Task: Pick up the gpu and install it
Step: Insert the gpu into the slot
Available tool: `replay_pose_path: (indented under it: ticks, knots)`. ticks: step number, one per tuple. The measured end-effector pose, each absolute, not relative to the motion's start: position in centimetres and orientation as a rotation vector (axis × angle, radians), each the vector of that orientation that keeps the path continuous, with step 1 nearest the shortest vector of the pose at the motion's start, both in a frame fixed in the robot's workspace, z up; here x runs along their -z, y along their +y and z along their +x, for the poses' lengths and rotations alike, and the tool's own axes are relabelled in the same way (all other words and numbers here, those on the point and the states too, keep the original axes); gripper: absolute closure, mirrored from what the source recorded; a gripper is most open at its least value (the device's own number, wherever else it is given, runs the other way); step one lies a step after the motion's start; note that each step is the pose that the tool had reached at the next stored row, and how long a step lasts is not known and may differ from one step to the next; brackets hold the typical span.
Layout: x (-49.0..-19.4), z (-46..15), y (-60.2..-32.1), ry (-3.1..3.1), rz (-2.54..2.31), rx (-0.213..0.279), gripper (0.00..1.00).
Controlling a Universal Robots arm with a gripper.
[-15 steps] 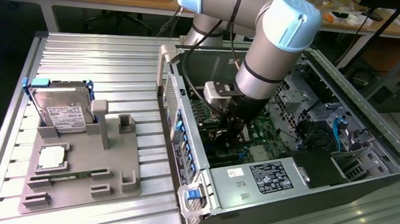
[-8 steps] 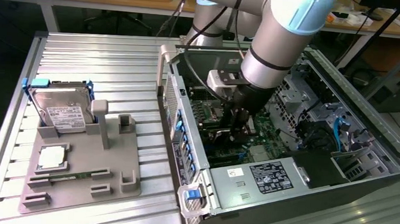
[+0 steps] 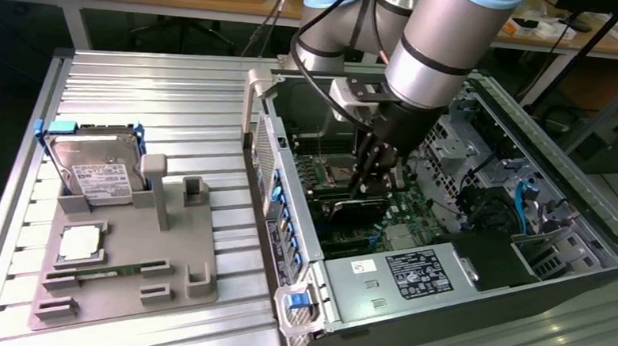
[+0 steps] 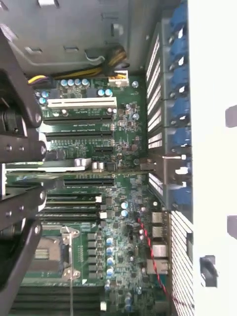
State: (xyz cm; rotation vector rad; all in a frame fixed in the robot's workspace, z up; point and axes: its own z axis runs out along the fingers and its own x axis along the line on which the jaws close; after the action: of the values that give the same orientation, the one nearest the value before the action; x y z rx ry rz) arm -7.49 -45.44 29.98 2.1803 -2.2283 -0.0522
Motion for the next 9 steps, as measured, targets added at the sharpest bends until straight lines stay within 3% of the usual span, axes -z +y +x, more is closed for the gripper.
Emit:
replay_pose_path:
  ticks: [2, 9]
  knots:
    - [-29.98, -7.49, -45.44, -2.228, 2.180, 0.052, 0.88]
    - [-29.99, -7.49, -45.44, -2.228, 2.180, 0.052, 0.89]
